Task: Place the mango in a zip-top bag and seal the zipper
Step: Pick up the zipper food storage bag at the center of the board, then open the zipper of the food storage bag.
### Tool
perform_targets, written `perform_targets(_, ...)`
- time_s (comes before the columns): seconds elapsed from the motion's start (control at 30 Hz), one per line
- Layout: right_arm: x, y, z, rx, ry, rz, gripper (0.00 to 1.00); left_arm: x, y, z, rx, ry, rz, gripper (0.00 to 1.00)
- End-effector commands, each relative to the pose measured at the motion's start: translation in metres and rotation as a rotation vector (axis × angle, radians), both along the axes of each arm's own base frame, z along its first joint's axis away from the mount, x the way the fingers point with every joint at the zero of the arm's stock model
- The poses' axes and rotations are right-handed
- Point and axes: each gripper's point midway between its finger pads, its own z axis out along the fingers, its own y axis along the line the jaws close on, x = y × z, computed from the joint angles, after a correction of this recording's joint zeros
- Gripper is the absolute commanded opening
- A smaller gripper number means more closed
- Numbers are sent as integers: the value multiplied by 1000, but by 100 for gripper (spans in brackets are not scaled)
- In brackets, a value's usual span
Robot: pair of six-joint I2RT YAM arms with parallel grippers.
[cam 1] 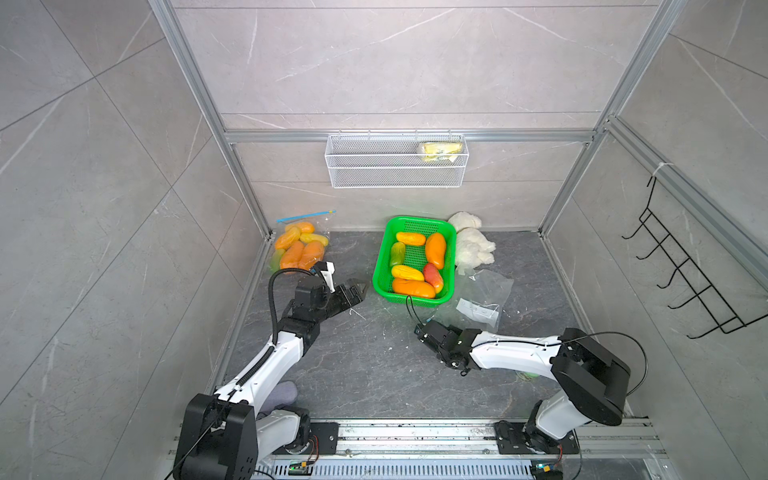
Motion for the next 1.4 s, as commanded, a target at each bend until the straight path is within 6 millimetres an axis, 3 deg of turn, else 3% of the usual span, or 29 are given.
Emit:
perform_targets(0.0, 5, 5, 12, 50, -15, -20, 18, 1, -3, 8, -13, -41, -1, 100)
perform_targets(0.13, 5, 5, 26, 91, -29, -28, 7, -3, -6, 9, -18, -44, -14, 100)
perform_targets(0.23, 2, 14, 52, 202, -30, -44, 1, -8, -14, 15, -45, -60, -53, 100)
perform_targets(0.37, 0, 30, 123, 481, -65, -150, 0, -27, -39, 44, -166, -181, -214, 98)
perform_targets(0.47, -9, 47, 183, 741, -81, -137, 0, -46, -56, 71, -216, -285, -330, 98)
perform_targets(0.6, -15, 60, 243, 930, -111, -74, 0, -72, -78, 102, -203, -393, -444, 97)
perform_targets(0.83, -7, 141, 318, 1114, -81, 223, 0, -110, -100, 155, -133, -541, -544, 99)
perform_targets(0.97, 3, 190, 363, 1200, -85, 391, 0, -121, -83, 172, -81, -609, -494, 100)
perform_targets(1.1, 1, 225, 386, 1252, -35, 523, 0, -118, -54, 174, 37, -635, -340, 97)
perform_targets(1.2, 3, 238, 388, 1272, -24, 563, 0, -109, -23, 177, 127, -634, -169, 82)
perform_targets(1.3, 5, 252, 374, 1271, 3, 598, 0, -99, 1, 176, 163, -638, -16, 82)
perform_targets(1.37, 9, 260, 363, 1269, 30, 591, 0, -88, 8, 165, 224, -588, 34, 82)
